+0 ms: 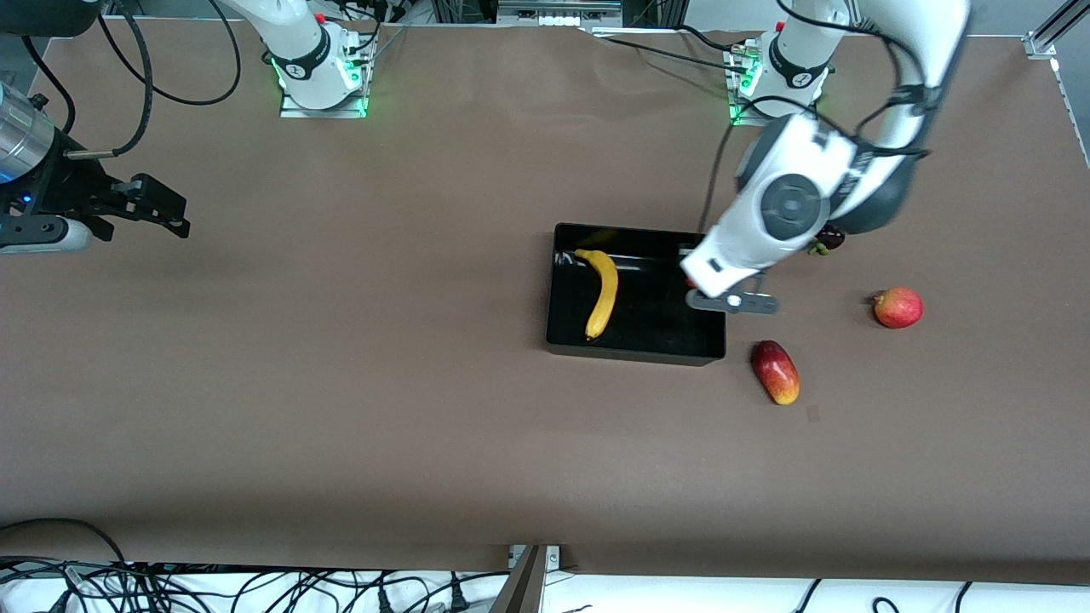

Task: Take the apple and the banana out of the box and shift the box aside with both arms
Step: 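Grasp the red apple and lift it out of the tray, then lower the red apple beside the mangosteen and open the left gripper, then reach the left gripper into the tray and grasp the yellow banana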

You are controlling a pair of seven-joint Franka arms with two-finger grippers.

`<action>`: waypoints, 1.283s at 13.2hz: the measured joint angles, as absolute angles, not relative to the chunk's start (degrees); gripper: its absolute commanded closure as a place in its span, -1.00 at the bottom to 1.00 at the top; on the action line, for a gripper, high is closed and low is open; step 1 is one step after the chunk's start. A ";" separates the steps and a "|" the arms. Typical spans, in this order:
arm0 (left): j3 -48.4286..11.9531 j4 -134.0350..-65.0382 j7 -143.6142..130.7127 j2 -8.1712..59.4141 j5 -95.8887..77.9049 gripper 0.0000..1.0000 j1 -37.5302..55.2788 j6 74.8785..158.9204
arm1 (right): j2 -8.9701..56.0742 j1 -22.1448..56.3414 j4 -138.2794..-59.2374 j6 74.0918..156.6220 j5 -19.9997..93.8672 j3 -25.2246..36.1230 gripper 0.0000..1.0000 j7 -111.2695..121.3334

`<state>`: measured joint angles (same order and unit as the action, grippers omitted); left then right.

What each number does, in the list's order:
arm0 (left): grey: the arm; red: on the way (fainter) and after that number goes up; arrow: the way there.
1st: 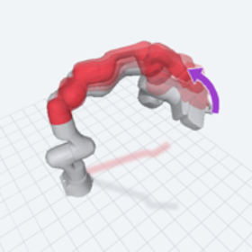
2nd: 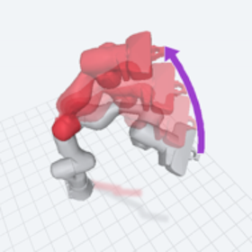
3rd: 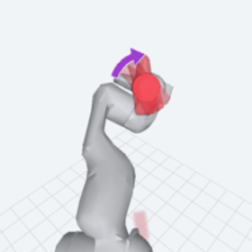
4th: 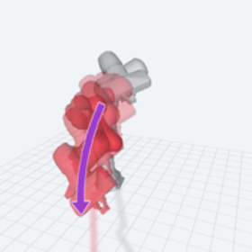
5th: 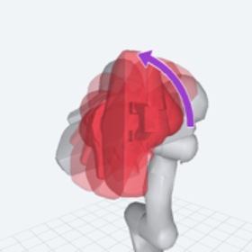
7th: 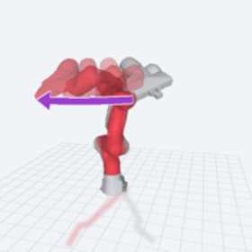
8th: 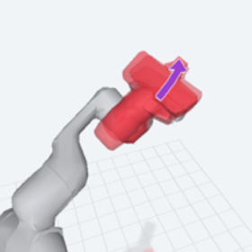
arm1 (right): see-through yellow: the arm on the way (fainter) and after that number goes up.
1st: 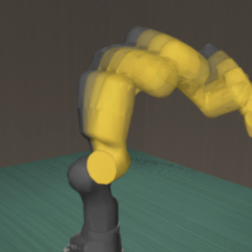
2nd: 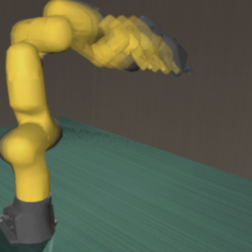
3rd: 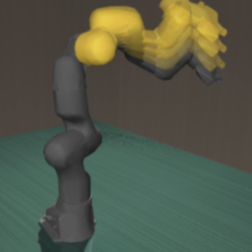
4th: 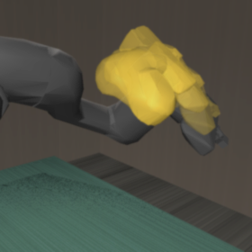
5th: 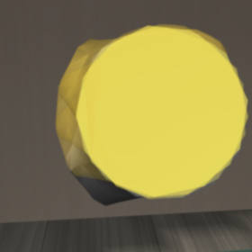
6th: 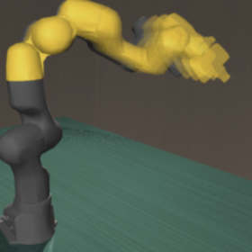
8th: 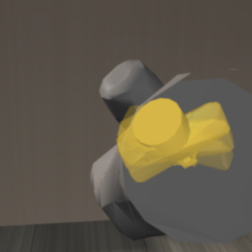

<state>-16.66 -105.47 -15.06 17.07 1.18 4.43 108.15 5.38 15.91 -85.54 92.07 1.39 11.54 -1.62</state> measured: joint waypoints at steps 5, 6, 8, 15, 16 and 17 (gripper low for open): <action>-16.36 -114.33 5.06 18.36 1.95 0.26 -9.34 112.31 | 5.38 15.91 -85.54 92.07 1.39 11.54 -1.00 -1.59; -16.46 -117.59 5.62 18.70 2.48 0.26 -9.43 116.08 | 5.38 15.91 -85.54 92.07 1.39 11.53 -1.00 -1.58; -17.04 -122.88 5.65 18.96 2.73 0.24 -8.90 121.33 | 5.38 15.91 -85.54 92.07 1.39 11.54 -1.00 -1.58; -17.00 -129.21 5.53 19.91 2.74 -1.00 -10.22 130.66 | 5.38 15.91 -85.54 92.07 1.39 11.54 -1.00 -1.57; -17.03 -128.86 5.52 19.81 2.74 -1.00 -10.22 130.68 | 5.38 15.91 -85.54 92.07 1.39 11.54 -1.00 -1.57; -17.08 -128.12 5.52 19.53 2.74 -1.00 -10.21 130.53 | 5.38 15.91 -85.54 92.07 1.39 11.54 -1.00 -1.57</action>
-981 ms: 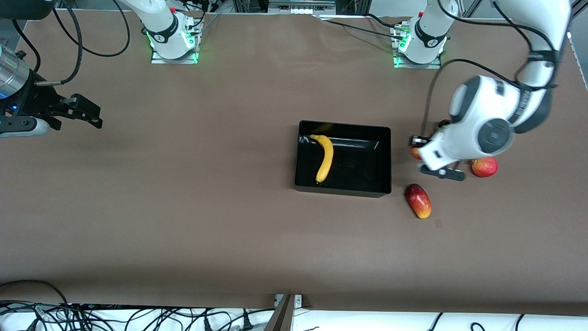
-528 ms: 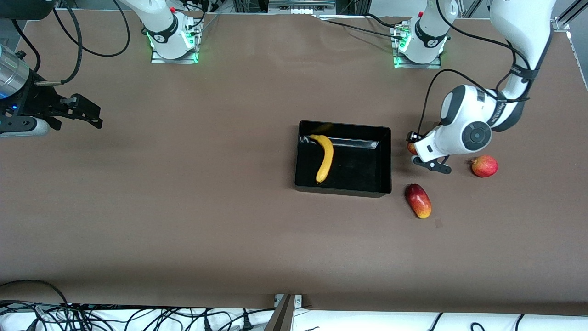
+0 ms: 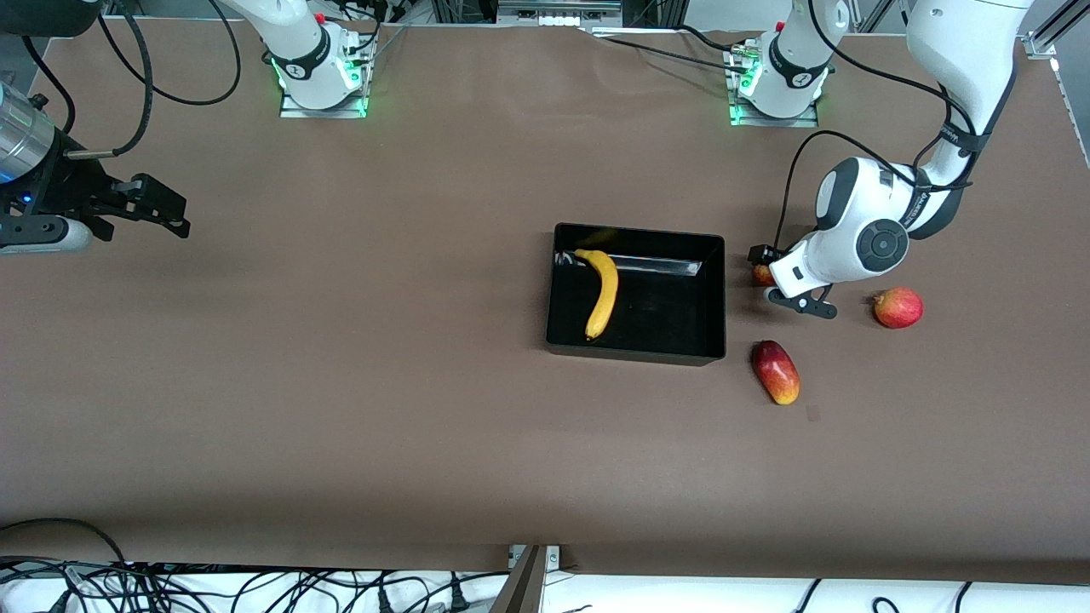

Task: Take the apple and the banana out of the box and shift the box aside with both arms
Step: 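Reach the left gripper into the tray and grasp the yellow banana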

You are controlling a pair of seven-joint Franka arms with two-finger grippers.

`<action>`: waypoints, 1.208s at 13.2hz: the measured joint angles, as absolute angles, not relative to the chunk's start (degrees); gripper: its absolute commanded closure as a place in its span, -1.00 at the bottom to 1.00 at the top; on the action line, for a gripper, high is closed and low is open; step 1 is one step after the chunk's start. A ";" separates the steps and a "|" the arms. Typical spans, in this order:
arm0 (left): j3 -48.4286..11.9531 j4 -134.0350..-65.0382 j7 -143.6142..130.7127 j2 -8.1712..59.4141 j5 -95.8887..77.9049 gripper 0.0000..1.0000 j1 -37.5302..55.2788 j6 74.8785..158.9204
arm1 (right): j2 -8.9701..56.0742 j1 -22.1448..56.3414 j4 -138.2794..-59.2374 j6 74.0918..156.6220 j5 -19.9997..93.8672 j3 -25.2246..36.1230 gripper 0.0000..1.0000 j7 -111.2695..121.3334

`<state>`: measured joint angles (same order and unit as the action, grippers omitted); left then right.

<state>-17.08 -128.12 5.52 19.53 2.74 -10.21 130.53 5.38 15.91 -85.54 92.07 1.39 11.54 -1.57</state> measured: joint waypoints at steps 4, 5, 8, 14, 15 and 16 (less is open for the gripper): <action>-21.80 -114.91 1.80 17.74 2.70 -1.00 -9.77 119.74 | 5.38 15.91 -85.54 92.07 1.39 11.54 -1.00 -1.56; -23.86 -110.19 -2.02 17.83 2.69 -1.00 -8.45 116.29 | 5.38 15.91 -85.54 92.07 1.39 11.54 -1.00 -1.56; -25.50 -100.89 -18.08 20.54 2.68 -1.00 0.48 112.15 | 5.38 15.91 -85.54 92.07 1.39 11.53 -1.00 -1.56; -25.23 -93.40 -37.36 37.00 3.67 -1.00 14.25 119.74 | 5.38 15.91 -85.54 92.06 1.39 11.54 -1.00 -1.56; -25.19 -93.55 -37.76 38.81 5.63 -1.00 14.55 121.21 | 5.38 15.91 -85.54 92.06 1.39 11.54 -1.00 -1.56; -25.03 -93.95 -37.88 39.94 7.39 -1.00 14.51 122.44 | 5.38 15.91 -85.54 92.06 1.39 11.54 -1.00 -1.56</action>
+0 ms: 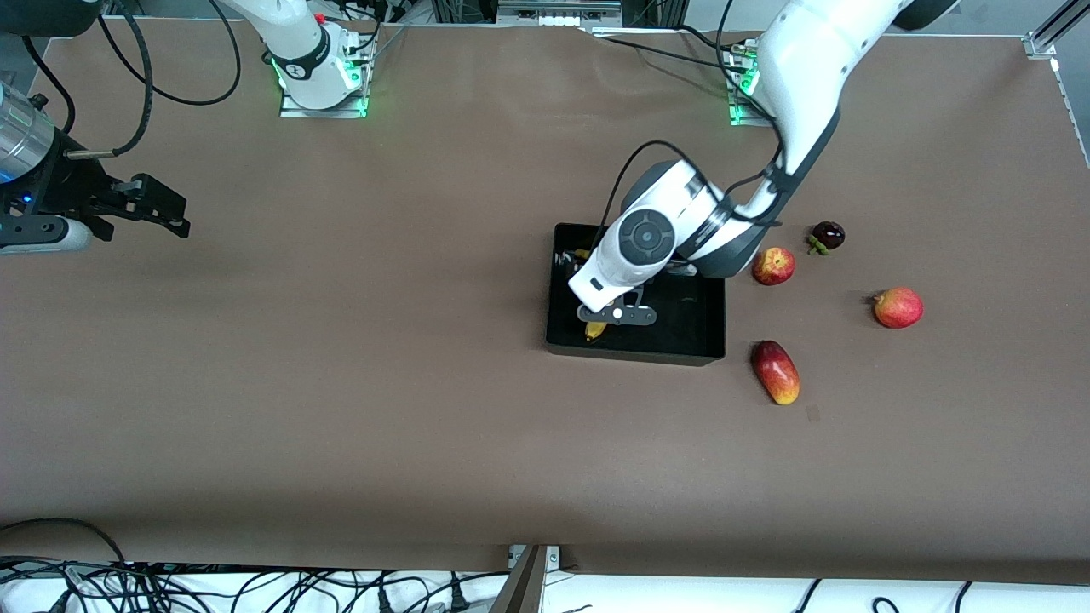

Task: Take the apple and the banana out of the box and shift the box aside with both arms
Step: 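Reach the left gripper into the tray and grasp the yellow banana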

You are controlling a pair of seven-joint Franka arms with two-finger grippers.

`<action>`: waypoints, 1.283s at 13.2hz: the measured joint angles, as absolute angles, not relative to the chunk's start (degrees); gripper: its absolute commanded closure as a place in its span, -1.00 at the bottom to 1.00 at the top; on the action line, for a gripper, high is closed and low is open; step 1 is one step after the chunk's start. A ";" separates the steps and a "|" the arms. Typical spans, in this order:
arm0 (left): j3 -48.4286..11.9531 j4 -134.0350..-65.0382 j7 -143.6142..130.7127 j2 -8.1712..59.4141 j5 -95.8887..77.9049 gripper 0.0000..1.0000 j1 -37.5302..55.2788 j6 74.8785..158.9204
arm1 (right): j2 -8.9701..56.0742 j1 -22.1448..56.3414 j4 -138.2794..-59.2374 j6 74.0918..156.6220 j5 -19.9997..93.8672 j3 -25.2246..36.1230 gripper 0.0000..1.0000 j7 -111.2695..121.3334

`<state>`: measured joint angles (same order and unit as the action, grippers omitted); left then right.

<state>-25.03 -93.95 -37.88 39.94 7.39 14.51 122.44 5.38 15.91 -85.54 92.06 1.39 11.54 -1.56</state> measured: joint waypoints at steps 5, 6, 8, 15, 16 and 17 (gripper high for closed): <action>-24.63 -100.86 -38.06 41.01 8.71 -1.00 14.30 134.46 | 5.38 15.91 -85.54 92.06 1.39 11.54 -1.00 -1.55; -24.55 -103.33 -38.09 41.29 8.71 -0.74 14.17 138.46 | 5.38 15.91 -85.54 92.06 1.39 11.54 -1.00 -1.55; -24.39 -105.36 -38.09 41.43 8.72 0.55 13.74 141.30 | 5.38 15.91 -85.54 92.06 1.39 11.54 -1.00 -1.55; -24.40 -104.43 -38.31 38.53 8.73 1.00 13.36 136.11 | 5.38 15.91 -85.54 92.06 1.39 11.54 -1.00 -1.55; -24.40 -103.48 -38.33 38.00 8.73 1.00 13.35 134.02 | 5.38 15.91 -85.54 92.06 1.39 11.54 -1.00 -1.54; -24.40 -102.01 -38.34 37.34 8.73 1.00 13.33 131.18 | 5.38 15.91 -85.54 92.06 1.39 11.54 -1.00 -1.54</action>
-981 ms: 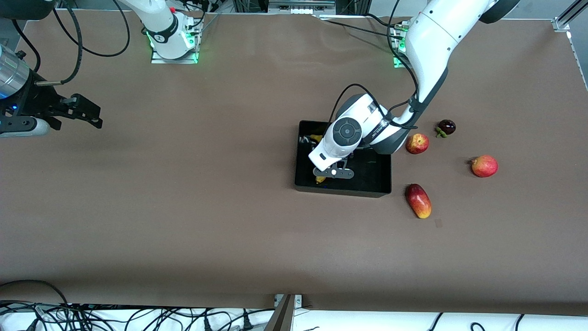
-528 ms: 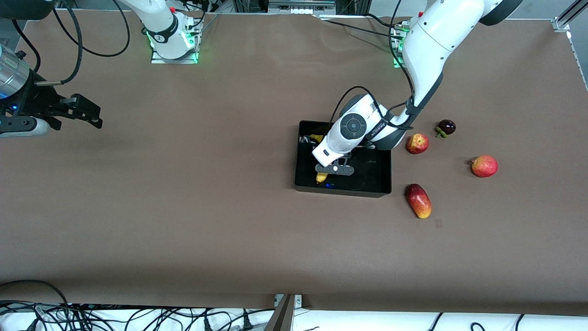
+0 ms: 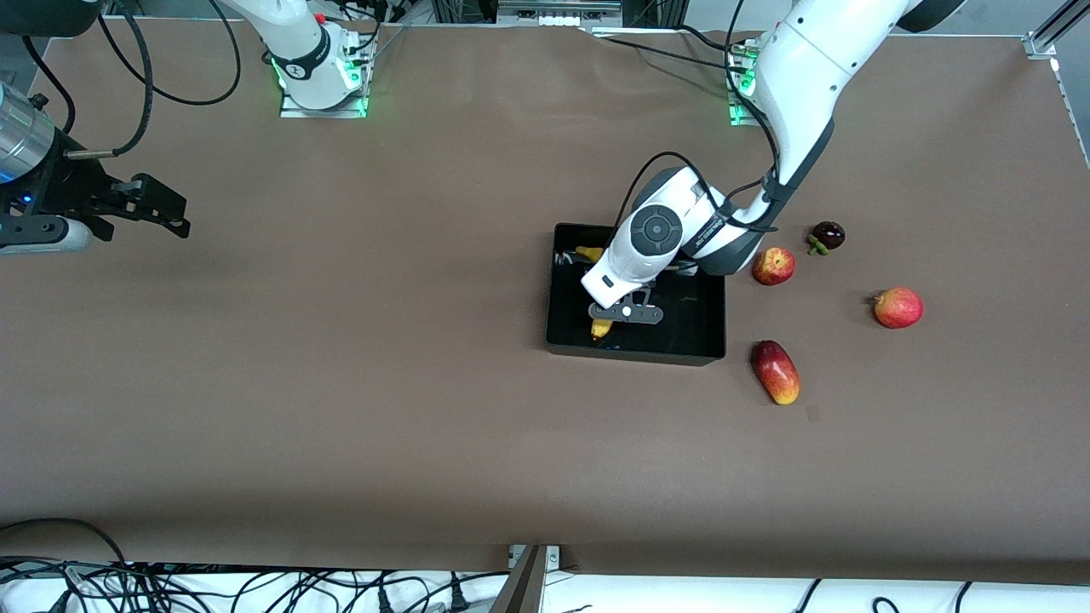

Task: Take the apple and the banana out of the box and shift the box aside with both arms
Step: 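Reach the left gripper into the tray and grasp the yellow banana, then carry the banana out of the tray while the right gripper reaches forward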

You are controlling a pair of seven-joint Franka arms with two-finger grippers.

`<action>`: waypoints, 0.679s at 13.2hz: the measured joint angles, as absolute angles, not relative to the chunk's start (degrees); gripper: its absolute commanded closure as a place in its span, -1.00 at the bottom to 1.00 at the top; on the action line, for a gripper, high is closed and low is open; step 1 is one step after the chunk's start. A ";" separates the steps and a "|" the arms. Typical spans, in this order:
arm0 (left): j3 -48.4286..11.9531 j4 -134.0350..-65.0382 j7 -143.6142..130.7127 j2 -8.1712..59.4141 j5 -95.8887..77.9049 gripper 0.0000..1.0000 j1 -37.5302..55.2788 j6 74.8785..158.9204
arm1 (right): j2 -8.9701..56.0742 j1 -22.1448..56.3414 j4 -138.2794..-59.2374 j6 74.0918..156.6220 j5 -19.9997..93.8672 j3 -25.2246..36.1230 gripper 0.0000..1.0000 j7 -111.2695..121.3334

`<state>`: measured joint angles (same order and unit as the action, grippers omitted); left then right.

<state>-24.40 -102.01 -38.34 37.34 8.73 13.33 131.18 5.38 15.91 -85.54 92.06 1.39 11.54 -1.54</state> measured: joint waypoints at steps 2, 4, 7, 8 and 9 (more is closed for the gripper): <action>-24.40 -97.93 -38.34 36.11 8.73 1.00 13.28 123.86 | 5.38 15.91 -85.54 92.06 1.39 11.53 -1.00 -1.52; -24.38 -93.28 -38.27 35.29 8.75 1.00 13.18 116.50 | 5.38 15.91 -85.54 92.06 1.39 11.53 -1.00 -1.52; -24.09 -86.27 -32.70 34.94 8.97 1.00 10.43 105.40 | 5.38 15.91 -85.54 92.08 1.39 11.46 -1.00 -1.52; -23.99 -84.16 -28.40 34.86 9.01 1.00 8.12 101.89 | 5.39 15.92 -85.55 92.09 1.39 11.28 -1.00 -1.52; -23.88 -82.56 -23.20 34.74 9.15 1.00 5.17 99.22 | 5.44 15.98 -85.54 92.15 1.39 10.99 -1.00 -1.52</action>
